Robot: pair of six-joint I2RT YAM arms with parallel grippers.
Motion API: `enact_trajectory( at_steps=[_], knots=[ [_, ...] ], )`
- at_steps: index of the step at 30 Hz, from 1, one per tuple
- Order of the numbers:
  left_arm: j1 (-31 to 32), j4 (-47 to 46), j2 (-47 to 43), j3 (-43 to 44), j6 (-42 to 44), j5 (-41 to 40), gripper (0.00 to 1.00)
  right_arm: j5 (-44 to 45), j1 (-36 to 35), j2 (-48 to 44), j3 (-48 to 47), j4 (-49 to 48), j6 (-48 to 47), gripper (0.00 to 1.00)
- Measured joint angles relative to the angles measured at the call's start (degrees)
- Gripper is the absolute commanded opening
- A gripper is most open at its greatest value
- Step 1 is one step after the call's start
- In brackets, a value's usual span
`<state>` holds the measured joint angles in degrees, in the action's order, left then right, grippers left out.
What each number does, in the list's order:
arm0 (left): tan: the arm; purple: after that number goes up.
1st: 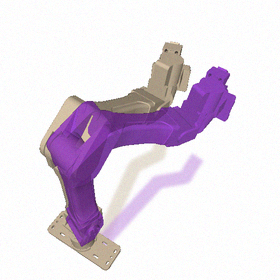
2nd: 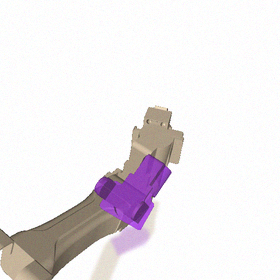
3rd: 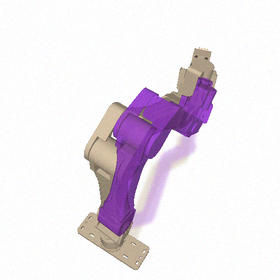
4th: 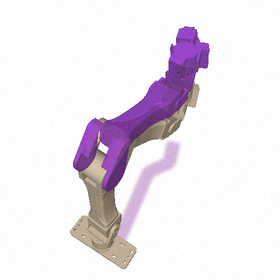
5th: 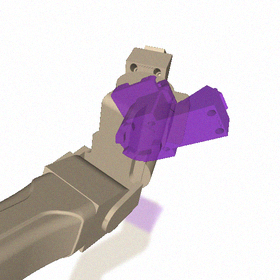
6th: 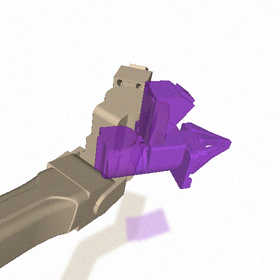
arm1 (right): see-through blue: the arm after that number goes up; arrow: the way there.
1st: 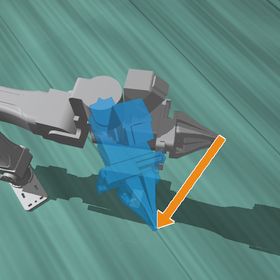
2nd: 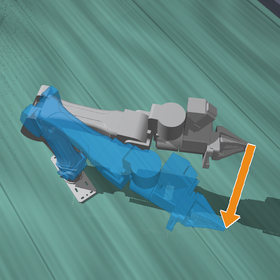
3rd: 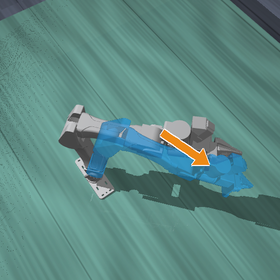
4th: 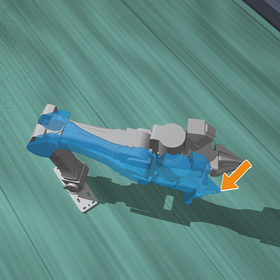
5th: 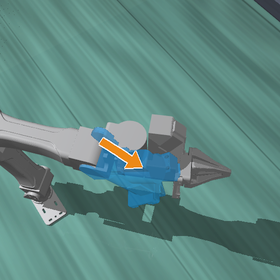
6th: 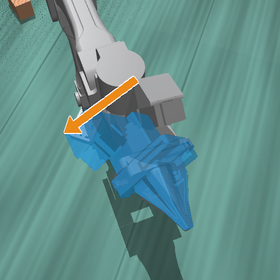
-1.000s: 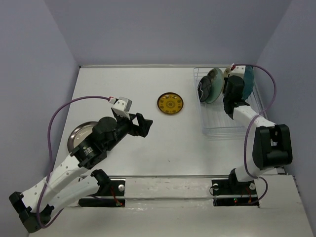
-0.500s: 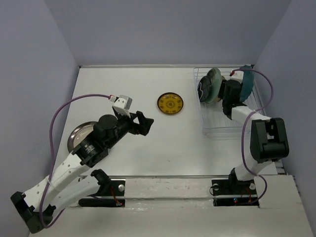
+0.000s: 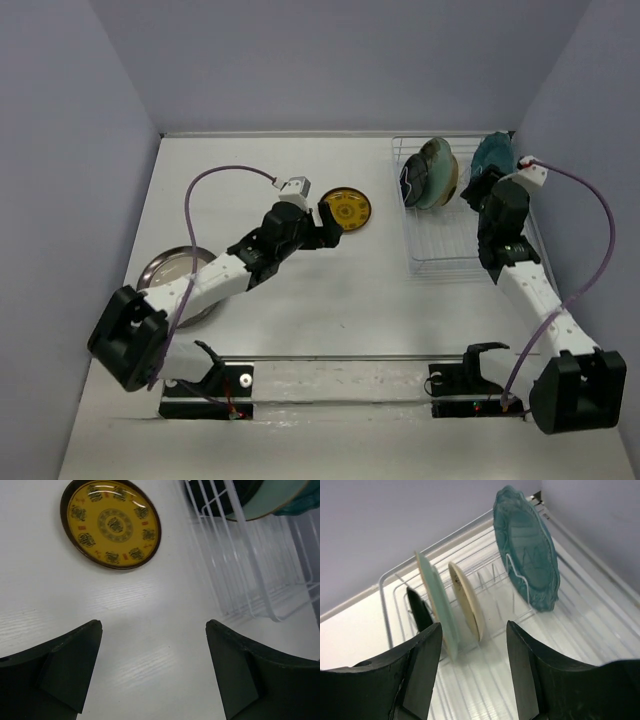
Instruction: Load the plates into the dish rack
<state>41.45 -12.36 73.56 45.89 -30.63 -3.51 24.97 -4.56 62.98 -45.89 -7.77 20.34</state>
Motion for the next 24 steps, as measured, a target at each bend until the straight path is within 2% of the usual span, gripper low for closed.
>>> enact_trajectory(
  at_steps=[8, 12, 14, 16, 17, 18, 22, 24],
  knots=[
    [-7.82, -3.78, 22.21, 8.74, -1.84, -1.49, 0.8, -10.71, 0.0, -14.29, 12.37, 2.78, 6.71, 0.59],
    [-10.23, -4.66, 32.83, 16.61, -2.16, -1.18, 0.7, -15.78, 0.0, -18.47, 13.27, 3.41, 7.69, 0.59],
    [-10.78, -5.01, 37.75, 20.2, -2.36, -0.85, 0.61, -18.67, 0.0, -20.46, 13.51, 3.26, 8.24, 0.59],
    [-10.97, -5.2, 41.44, 22.49, -2.75, -0.17, 0.38, -21.27, 0.0, -21.7, 13.99, 3.13, 8.74, 0.59],
    [-11.13, -5.84, 43.21, 23.74, -2.73, 0.28, 0.14, -22.34, 0.0, -22.01, 14.23, 3.15, 9.01, 0.59],
    [-11.26, -6.32, 44.3, 24.7, -3.26, 0.66, 0.06, -23.74, 0.0, -22.34, 14.62, 3.06, 9.31, 0.59],
    [-12.15, -9.18, 47.34, 27.54, -4.74, 3.39, 0.06, -27.61, 0.0, -23.02, 15.87, 3.67, 9.92, 0.6],
    [-12.72, -12.04, 46.25, 25.27, -5.38, 4.42, 0.06, -30.34, 0.0, -22.88, 15.89, 3.98, 9.81, 0.67]
  ],
)
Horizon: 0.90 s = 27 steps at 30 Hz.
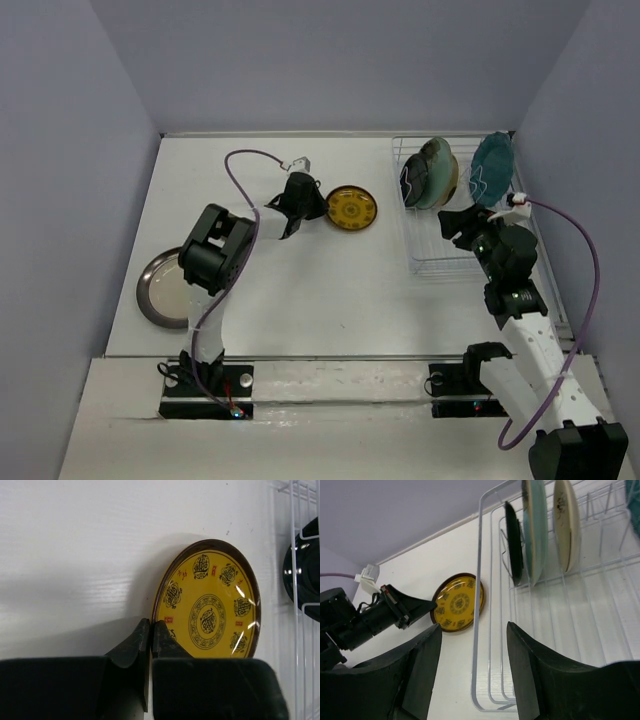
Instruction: Load the plates into the dish rack
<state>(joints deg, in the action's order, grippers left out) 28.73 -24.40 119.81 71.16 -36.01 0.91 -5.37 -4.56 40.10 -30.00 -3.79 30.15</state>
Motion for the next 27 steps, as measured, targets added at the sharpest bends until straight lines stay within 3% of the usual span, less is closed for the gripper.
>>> enact_trajectory(
  at_steps=[2, 7, 8, 9, 16, 22, 24, 26, 27],
  knots=[
    [-0.59, -1.9, -4.52, -5.92, -0.24, 0.7, 0.06, -3.13, 0.0, 0.5, -0.13, 0.04, -0.61, 0.77],
    [-1.6, -4.24, -22.27, -22.75, -0.15, 1.44, 0.06, -14.12, 0.0, 4.7, -2.58, 0.87, -2.82, 0.87],
    [-1.55, -4.7, -27.36, -26.16, -0.22, 1.55, 0.06, -16.26, 0.0, 5.68, -3.15, 0.85, -3.17, 0.89],
    [-0.66, -6.01, -37.83, -31.3, -0.28, 2.47, 0.06, -18.05, 0.0, 6.49, -3.65, 0.81, -3.45, 0.9],
    [4.85, -10.97, -53.66, -40.19, -0.33, 6.19, 0.06, -29.66, -2.82, 14.95, -4.94, -0.63, -2.27, 0.93],
    [8.55, -10.25, -55.34, -41.68, 0.02, 8.76, 0.06, -32.17, -13.18, 19.06, -4.85, -3.21, -0.83, 0.93],
    [9.22, -10.03, -56.17, -41.68, 0.15, 9.03, 0.06, -33.09, -13.97, 19.85, -4.68, -5.79, 1.05, 0.87],
    [9.57, -10.03, -57.11, -41.68, 0.17, 9.22, 0.06, -33.79, -13.97, 20.55, -4.5, -8.31, 2.54, 0.58],
    [9.75, -10.05, -57.61, -41.68, 0.17, 9.27, 0.09, -34.12, -13.97, 21.16, -4.5, -9.25, 2.93, 0.38]
  ],
)
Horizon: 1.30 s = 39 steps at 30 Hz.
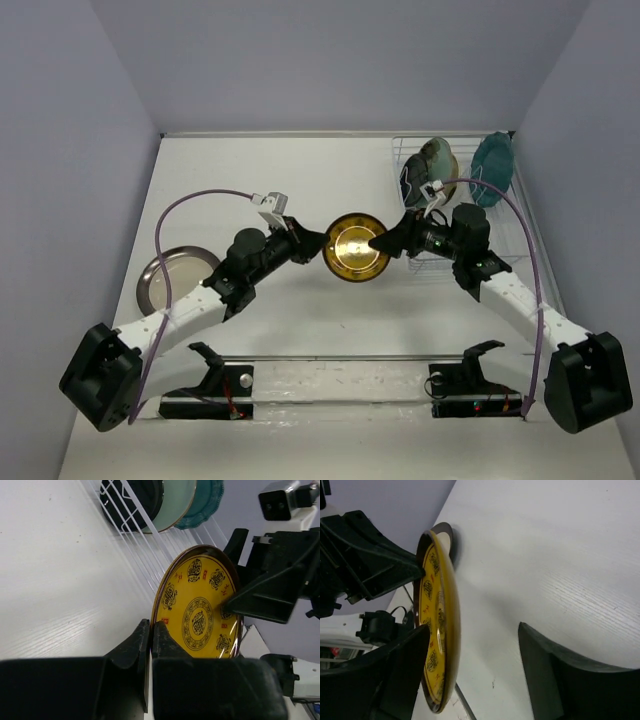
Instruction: Load the plates into the dish rack
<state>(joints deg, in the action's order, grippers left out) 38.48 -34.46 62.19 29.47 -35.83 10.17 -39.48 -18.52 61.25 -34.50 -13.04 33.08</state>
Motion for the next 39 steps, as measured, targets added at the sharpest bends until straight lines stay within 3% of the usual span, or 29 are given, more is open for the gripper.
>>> enact_trajectory(
  at_steps=[1, 2, 5, 6, 11, 15, 18, 21, 26, 32, 39],
  knots=[
    [0.07, 0.0, -0.39, 0.0, -0.02, 0.17, 0.17, -0.2, -0.02, 0.57, 0.0, -0.76, 0.5, 0.19],
    [0.11, 0.0, -1.05, 0.0, -0.04, 0.39, 0.44, -0.92, -0.24, 1.88, 0.0, -1.62, 1.22, 0.07],
    [0.2, 1.07, -2.32, 0.0, 0.83, 0.31, 0.81, -1.97, -0.7, 3.76, 0.07, -2.16, 2.27, 0.07],
    [0.07, 1.64, -3.21, -0.02, 0.48, 0.35, 0.99, -2.05, -0.72, 3.8, 0.07, -1.95, 2.27, 0.07],
    [0.44, 9.35, -10.67, 0.68, 1.14, -1.29, 0.99, 8.66, -0.96, -1.53, -3.06, 6.49, -0.55, 0.07],
    [0.42, 19.08, -20.85, 2.34, 3.39, -3.56, 0.99, 31.98, -0.22, -5.9, -12.11, 13.7, -7.58, 0.07],
    [0.44, 25.22, -28.17, 4.92, 5.22, -4.79, 0.99, 49.99, 2.21, -6.03, -19.87, 12.33, -14.16, 0.07],
    [0.44, 31.63, -32.5, 7.85, 7.5, -5.44, 0.99, 60.92, 6.73, -2.43, -25.83, 9.03, -18.99, 0.07],
    [0.44, 37.53, -36.85, 10.6, 12.76, -9.44, 0.99, 66.88, 15.69, 9.81, -32.7, 6.14, -22.49, 0.07],
    [0.42, 43.23, -36.85, 9.35, 16.13, -10.82, 0.99, 66.84, 18.84, 25.64, -37.13, 6.47, -31.39, 0.07],
    [0.42, 43.95, -37.4, 9.35, 17.46, -10.32, 0.99, 65.59, 18.84, 29.09, -35.95, 7.34, -35.78, 0.07]
  ],
)
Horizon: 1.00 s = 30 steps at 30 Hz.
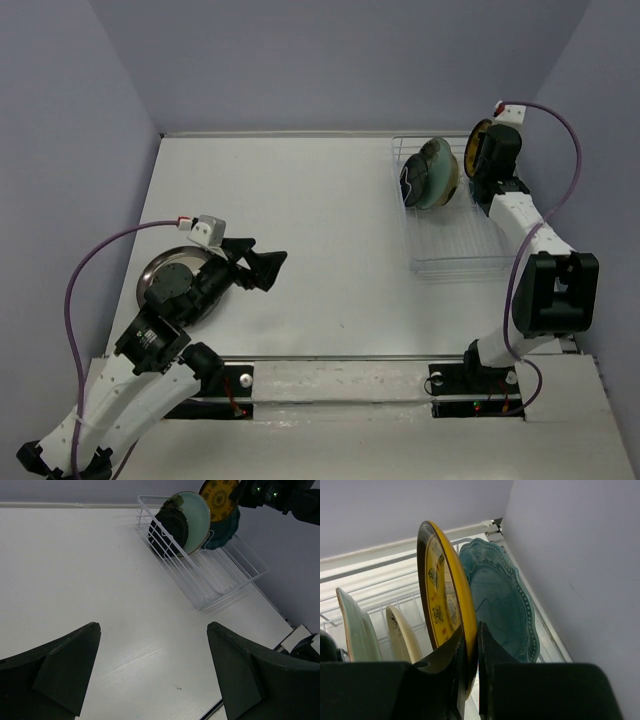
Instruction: Load the plates into the dish rack
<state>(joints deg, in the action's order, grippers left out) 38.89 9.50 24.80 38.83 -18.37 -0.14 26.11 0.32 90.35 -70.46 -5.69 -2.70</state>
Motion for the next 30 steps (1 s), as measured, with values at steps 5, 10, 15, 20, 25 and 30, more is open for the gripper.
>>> enact_trajectory(
  at_steps=[5, 10, 15, 20, 25, 30],
  knots=[
    [-0.13, 0.0, -0.35, 0.0, 0.33, 1.29, 0.99, -1.68, 0.02, -0.09, 4.31, -1.25, -0.61, 0.07],
    [-0.39, 0.0, -0.52, 0.0, 0.44, 2.27, 0.99, -4.31, -0.02, 0.94, 6.47, -0.92, -0.63, 0.1],
    [-0.5, 0.0, -1.38, -0.02, 0.46, 2.64, 0.99, -4.92, -0.46, 2.8, 6.45, -0.74, -1.01, 0.56],
    [-0.5, 0.02, -1.4, -0.11, 0.48, 2.71, 0.99, -3.98, -0.79, 2.99, 5.51, 1.79, -0.2, 0.65],
    [-0.72, 0.07, -1.38, -0.17, 0.48, 2.64, 0.99, -0.35, -0.79, 1.14, -0.07, 9.62, 3.45, 0.65],
    [-1.14, 0.22, -1.42, -0.17, 0.46, 1.38, 0.99, -8.81, -0.79, -8.96, -1.18, 13.4, 10.75, 0.71]
  ],
)
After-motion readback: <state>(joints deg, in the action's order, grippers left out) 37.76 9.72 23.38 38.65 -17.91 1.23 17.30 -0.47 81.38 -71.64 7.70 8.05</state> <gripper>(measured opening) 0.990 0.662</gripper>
